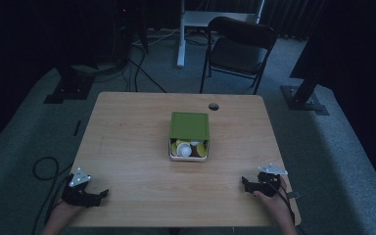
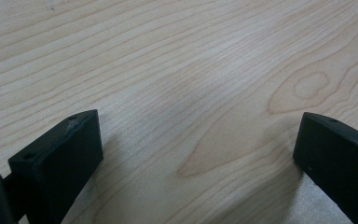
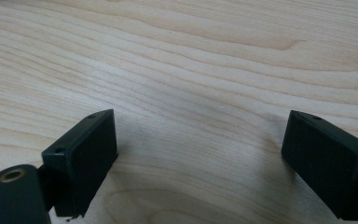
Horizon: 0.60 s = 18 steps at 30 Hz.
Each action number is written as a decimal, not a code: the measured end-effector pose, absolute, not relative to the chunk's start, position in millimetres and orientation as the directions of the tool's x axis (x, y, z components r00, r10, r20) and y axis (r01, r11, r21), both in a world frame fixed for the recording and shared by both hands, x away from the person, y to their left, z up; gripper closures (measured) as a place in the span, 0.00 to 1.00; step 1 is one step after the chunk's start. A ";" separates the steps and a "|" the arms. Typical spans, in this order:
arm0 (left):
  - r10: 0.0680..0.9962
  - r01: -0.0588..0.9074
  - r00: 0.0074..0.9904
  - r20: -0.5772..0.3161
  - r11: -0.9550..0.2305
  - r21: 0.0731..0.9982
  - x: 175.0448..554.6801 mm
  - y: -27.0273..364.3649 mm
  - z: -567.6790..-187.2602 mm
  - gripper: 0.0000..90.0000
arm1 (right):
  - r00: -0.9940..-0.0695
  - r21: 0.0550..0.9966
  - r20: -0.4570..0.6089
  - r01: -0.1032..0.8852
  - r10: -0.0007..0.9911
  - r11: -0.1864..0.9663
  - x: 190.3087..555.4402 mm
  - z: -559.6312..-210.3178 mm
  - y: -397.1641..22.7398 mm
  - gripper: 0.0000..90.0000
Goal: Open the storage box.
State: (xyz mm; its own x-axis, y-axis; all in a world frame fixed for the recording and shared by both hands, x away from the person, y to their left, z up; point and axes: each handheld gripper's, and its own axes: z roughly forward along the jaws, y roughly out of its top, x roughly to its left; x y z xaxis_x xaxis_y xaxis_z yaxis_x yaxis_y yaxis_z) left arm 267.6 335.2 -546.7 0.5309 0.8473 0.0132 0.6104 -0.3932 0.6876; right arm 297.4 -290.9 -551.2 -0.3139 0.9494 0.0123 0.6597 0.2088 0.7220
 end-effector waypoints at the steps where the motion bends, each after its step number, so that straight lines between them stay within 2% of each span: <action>1: 0.846 0.610 0.533 0.013 -0.394 0.687 267.7 335.4 -546.7 0.01 | -0.315 0.722 0.013 0.659 0.949 0.209 297.4 -551.1 -290.9 0.11; 18: 0.843 0.608 0.537 0.013 -0.398 0.687 267.7 335.9 -546.7 0.01 | -0.347 0.723 0.009 0.650 0.938 0.234 308.6 -550.7 -281.7 0.12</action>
